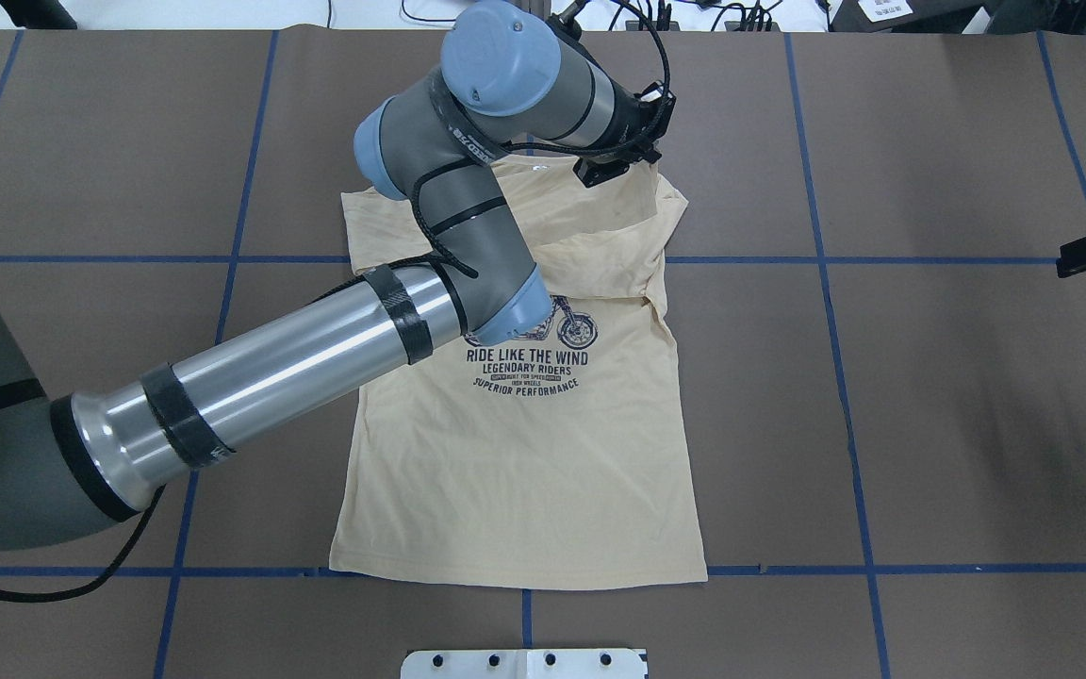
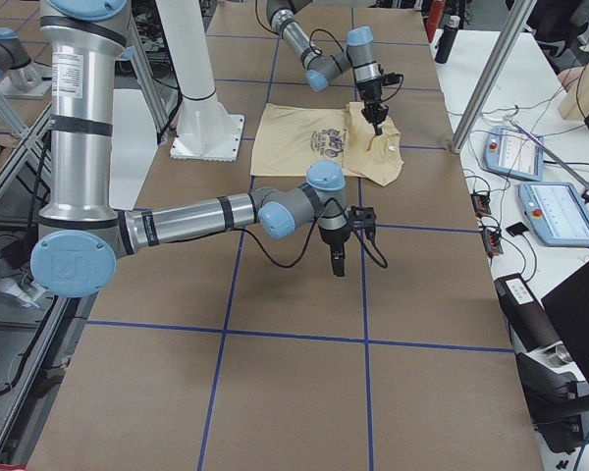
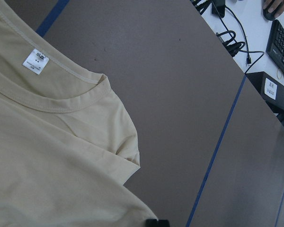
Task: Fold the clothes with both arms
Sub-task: 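Fold the other sleeve across the body with the left gripper while the right arm withdraws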
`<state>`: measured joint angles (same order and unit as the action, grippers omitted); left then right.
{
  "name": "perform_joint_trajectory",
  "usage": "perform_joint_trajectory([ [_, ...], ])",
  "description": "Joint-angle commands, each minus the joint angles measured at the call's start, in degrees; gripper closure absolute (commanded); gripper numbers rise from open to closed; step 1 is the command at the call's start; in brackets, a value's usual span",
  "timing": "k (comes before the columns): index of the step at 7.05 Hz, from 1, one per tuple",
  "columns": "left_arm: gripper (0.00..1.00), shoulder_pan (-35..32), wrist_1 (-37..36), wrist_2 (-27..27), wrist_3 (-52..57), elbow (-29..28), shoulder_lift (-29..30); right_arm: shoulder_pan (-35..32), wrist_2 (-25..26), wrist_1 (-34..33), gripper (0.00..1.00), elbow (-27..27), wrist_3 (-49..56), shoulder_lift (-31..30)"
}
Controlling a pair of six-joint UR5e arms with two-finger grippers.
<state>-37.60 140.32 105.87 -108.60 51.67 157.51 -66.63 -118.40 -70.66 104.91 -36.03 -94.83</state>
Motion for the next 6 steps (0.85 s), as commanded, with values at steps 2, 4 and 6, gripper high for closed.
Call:
perform_joint_trajectory([
  [2, 0.65, 2.87, 4.61, -6.44, -0.47, -6.38, 3.06, 0.01, -2.62, 0.0, 0.0, -0.58, 0.0, -0.53],
  [4, 0.28, 3.24, 7.43, -6.9, -0.47, -8.16, 3.42, 0.01, -4.11, 0.0, 0.0, -1.2, -0.09, -0.53],
  [6, 0.16, 2.98, 6.99, -4.72, -1.08, -3.02, 2.81, 1.4, -9.53, 0.09, 0.0, -0.15, -4.36, 0.61],
])
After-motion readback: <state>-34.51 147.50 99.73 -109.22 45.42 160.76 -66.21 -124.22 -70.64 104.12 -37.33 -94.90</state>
